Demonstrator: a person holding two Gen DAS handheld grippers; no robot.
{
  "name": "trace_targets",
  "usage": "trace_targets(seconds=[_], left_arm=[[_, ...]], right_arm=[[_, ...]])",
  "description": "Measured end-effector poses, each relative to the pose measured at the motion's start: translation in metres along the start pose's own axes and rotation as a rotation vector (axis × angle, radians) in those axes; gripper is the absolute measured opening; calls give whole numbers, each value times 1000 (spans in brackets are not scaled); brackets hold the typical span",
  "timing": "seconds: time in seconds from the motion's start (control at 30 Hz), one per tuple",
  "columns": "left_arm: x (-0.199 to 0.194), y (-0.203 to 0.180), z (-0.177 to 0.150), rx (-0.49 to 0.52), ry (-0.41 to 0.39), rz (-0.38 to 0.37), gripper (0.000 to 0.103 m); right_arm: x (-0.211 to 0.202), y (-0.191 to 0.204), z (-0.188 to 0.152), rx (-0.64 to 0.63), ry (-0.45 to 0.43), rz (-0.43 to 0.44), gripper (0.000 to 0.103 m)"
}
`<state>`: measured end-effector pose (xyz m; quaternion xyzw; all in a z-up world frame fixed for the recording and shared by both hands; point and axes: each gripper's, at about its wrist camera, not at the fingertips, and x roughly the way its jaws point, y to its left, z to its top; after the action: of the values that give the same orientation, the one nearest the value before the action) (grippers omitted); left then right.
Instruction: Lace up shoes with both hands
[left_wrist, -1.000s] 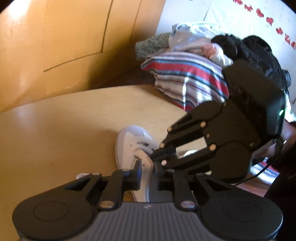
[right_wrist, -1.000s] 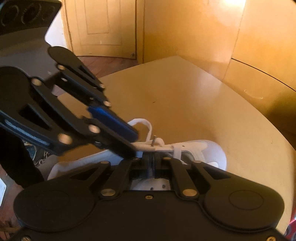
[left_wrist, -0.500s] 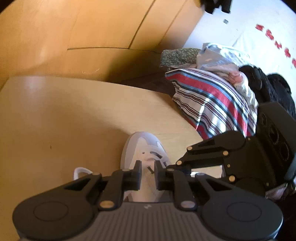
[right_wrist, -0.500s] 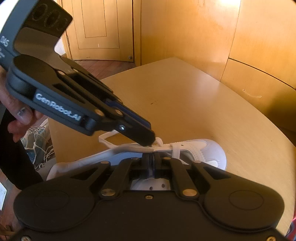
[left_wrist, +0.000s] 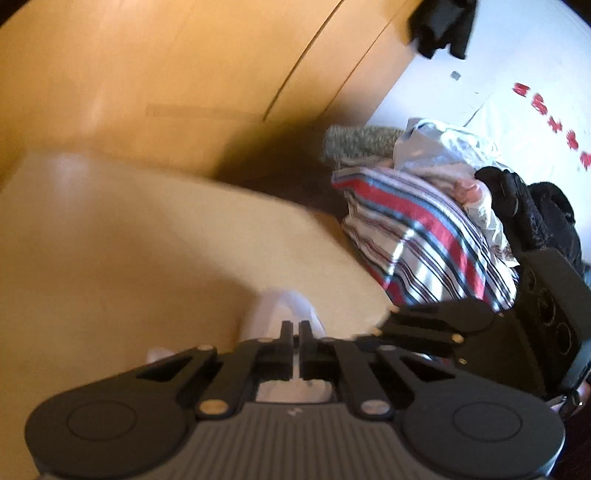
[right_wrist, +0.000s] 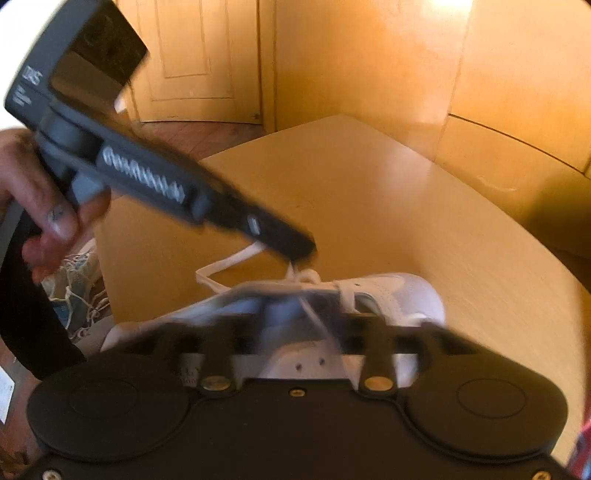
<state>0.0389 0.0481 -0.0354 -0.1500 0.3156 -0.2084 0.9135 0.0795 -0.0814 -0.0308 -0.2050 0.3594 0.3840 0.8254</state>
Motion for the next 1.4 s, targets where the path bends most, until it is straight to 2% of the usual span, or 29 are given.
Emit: trace_targets(seconds=[0.07, 0.13, 0.23, 0.43, 0.57, 0.7, 0.9, 1.03, 1.07, 1.13, 1.2, 1.3, 1.37, 1.4], left_arm=[[-12, 1, 7, 50, -42, 48, 2], [-37, 3, 19, 136, -113, 156, 2], [-63, 11, 28, 222, -169, 309, 2], [-110, 26, 44, 357, -246, 606, 3], [-143, 44, 54, 390, -289, 791, 3], [-173, 63, 63, 385, -321, 937, 3], [-203, 82, 74, 352, -322, 1068, 3], [-193, 79, 74, 372, -260, 1060, 2], [-184, 77, 72, 386, -216, 1012, 2], [-159, 68, 65, 408, -100, 859, 2], [-138, 61, 58, 392, -19, 702, 2], [-92, 35, 38, 468, 113, 551, 2], [-75, 25, 32, 478, 166, 476, 3], [-67, 22, 31, 478, 199, 433, 7]], right_arm=[[-8, 4, -5, -10, -3, -15, 52], [-15, 6, -15, -10, 8, -20, 52], [-18, 1, -24, 27, 6, -19, 53], [-24, 2, -27, 27, -5, -26, 53], [-24, 0, -25, 33, -9, -25, 53], [-26, -5, -28, 33, -9, -25, 54], [-24, -4, -28, 37, -5, -30, 55], [-25, -2, -27, 32, -1, -39, 55], [-24, 0, -27, 30, 2, -43, 55], [-24, 3, -26, 26, 2, -48, 55], [-24, 5, -25, 29, 0, -50, 55], [-23, 9, -23, 34, -2, -57, 55], [-23, 11, -22, 35, -3, -52, 55], [-23, 11, -22, 39, -4, -53, 55]])
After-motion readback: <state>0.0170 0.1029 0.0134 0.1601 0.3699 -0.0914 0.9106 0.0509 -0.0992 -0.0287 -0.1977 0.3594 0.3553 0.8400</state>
